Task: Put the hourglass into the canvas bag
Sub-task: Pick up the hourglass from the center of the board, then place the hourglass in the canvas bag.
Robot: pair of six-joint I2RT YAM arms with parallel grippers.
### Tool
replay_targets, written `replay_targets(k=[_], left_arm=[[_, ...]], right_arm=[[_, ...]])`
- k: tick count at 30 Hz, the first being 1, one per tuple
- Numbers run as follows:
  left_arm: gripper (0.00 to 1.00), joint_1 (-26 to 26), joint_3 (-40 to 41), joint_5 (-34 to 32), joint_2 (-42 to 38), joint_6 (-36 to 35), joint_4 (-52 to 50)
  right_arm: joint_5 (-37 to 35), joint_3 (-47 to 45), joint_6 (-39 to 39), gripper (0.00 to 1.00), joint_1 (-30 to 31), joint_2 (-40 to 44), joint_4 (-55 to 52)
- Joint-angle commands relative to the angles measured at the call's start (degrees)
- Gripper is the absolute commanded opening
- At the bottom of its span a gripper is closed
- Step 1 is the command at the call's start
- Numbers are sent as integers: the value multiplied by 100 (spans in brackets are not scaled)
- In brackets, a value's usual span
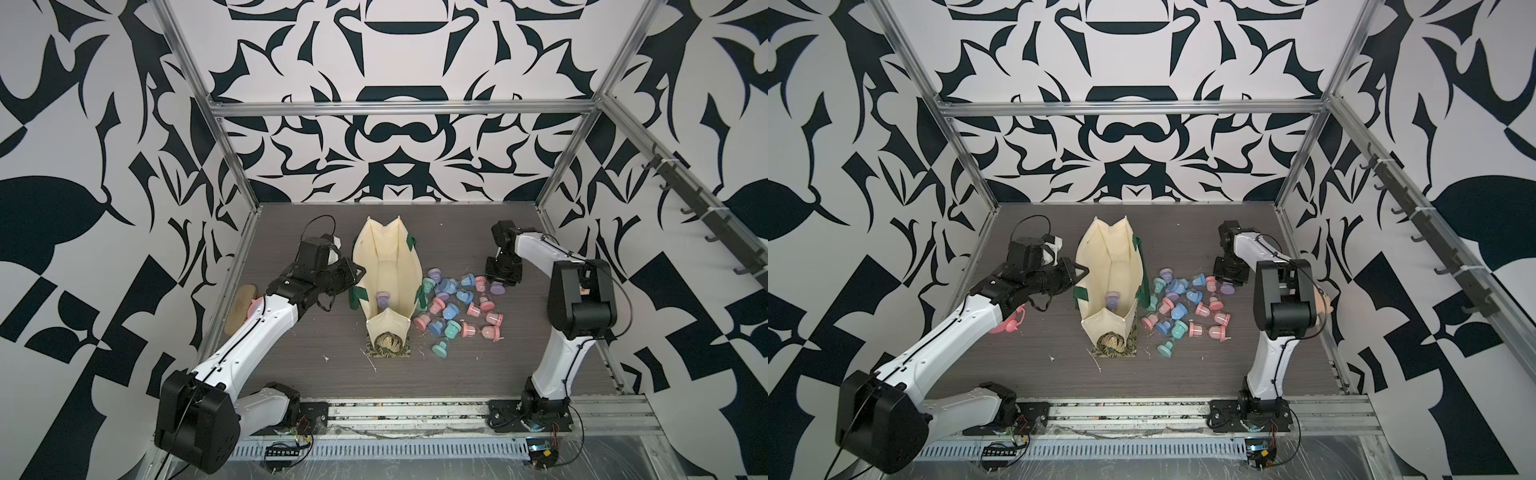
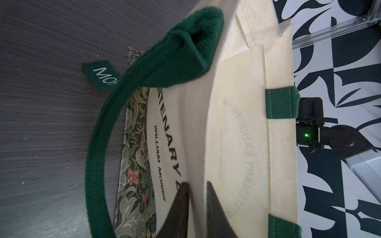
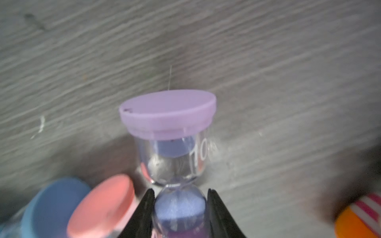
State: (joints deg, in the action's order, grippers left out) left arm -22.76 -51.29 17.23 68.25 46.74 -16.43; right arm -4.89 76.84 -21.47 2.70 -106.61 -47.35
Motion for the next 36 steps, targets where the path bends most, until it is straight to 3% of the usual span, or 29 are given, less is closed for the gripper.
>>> replay_targets(k=[1,6,11,15,21,30,36], left_arm=[[18,33,85,114,-49,85,61],[21,28,75,78,-93,161,9],[28,32,83,53,-179,284,-45],[25,30,92,-2,-244,392,-79],[18,32,111,4,-327,466,-123],[9,34,128,50,-414,494,-94],[4,33,127,87,-391,516,-32]], right_arm=[[26,-53,-182,0,-1,831,-153],[239,-146,-432,0,380,1840,-220],[-167,854,-837,0,1973,2442,-664],[-545,1935,-1235,0,3382,2313,-785],[-778,3010,-1613,0,4657,1534,-654],[-905,4559,-2000,0,5162,-219,-1618],[-752,4368,-2416,0,5195,-721,-1769]])
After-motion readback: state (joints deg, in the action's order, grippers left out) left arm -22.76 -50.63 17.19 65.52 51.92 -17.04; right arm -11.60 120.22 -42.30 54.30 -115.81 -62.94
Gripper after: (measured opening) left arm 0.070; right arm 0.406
